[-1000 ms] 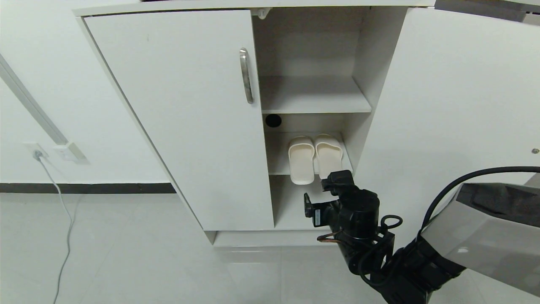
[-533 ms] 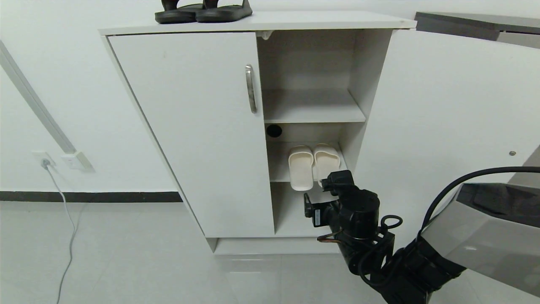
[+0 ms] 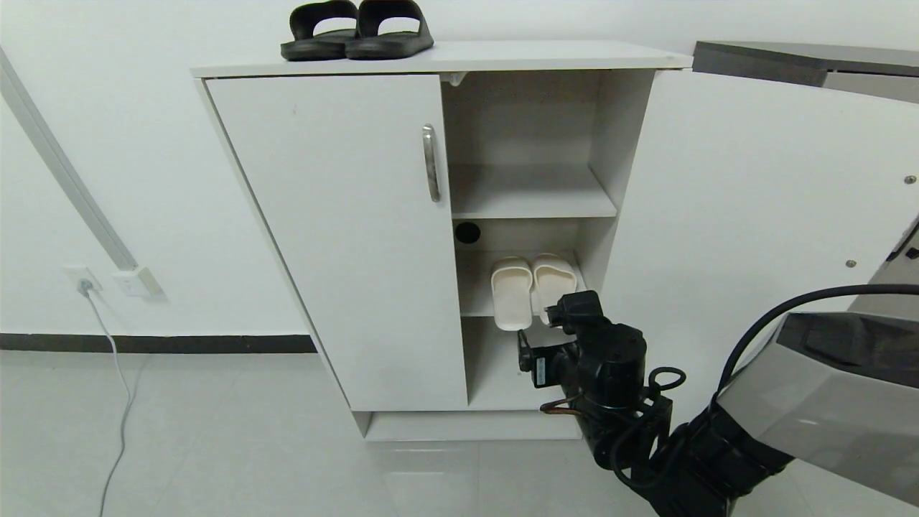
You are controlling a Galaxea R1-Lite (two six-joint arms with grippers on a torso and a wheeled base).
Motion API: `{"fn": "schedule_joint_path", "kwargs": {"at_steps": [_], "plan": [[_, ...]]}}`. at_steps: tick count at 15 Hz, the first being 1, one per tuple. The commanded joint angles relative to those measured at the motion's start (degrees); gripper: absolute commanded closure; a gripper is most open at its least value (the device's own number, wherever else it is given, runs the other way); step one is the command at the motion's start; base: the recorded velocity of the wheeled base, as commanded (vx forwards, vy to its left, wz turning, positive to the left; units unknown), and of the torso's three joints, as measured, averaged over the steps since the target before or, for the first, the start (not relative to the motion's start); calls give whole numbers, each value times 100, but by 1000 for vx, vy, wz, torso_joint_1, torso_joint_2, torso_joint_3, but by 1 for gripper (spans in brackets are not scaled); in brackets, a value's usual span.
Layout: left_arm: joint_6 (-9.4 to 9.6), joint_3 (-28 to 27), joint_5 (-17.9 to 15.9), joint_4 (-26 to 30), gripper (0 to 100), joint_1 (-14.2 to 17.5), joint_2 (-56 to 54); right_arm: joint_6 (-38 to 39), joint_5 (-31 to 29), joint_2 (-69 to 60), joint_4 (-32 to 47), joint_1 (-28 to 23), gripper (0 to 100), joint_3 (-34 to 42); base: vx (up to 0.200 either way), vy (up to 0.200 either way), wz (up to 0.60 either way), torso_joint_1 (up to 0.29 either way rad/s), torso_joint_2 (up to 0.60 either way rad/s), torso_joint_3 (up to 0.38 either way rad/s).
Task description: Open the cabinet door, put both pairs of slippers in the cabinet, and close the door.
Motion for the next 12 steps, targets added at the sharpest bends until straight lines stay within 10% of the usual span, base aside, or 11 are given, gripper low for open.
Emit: {"fn": "schedule_joint_path", "kwargs": {"at_steps": [1,12], "plan": [[0,2,1,-5,100,6,0,2,1,32,-2,1,0,1,0,0,0,0,0,0],[0,2,1,4,100,6,0,2,1,41,-10,36,0,53,0,164,0,2,2,2]]}}
